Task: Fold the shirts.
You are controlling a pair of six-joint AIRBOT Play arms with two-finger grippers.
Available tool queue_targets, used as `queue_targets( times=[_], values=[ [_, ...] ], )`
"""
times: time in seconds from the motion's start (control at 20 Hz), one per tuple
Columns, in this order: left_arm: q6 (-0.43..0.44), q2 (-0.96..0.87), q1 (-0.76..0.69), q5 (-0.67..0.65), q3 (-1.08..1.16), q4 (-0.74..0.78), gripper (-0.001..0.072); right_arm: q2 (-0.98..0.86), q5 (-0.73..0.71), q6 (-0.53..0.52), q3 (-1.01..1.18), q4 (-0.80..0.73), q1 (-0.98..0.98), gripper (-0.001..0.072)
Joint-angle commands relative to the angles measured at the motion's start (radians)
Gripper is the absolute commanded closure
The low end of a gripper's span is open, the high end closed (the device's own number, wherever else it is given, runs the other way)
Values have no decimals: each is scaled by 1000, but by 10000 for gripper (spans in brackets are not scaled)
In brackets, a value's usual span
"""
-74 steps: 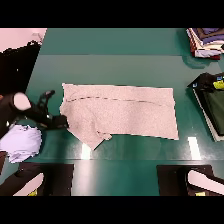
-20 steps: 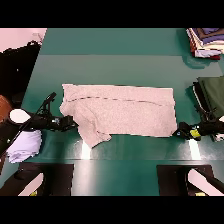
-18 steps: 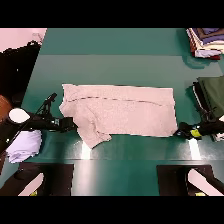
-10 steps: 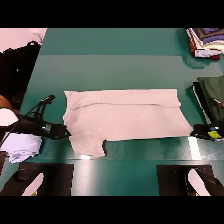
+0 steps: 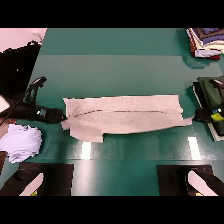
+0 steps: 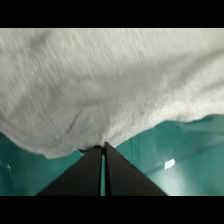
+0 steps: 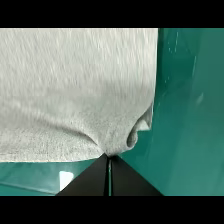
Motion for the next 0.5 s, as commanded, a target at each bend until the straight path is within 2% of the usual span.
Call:
queue_targets(
  times=[0.0,0.25,0.45],
  values=[
    [3,-174,1,188,61,23,688,-206,-50,24,152,-2,57,704],
    [4,-382,1,299,194,22,687,-430,-48,31,358,0,57,704],
    [3,-447,1,386,241,16,687,-560,-37,31,484,63,52,701]
  ],
)
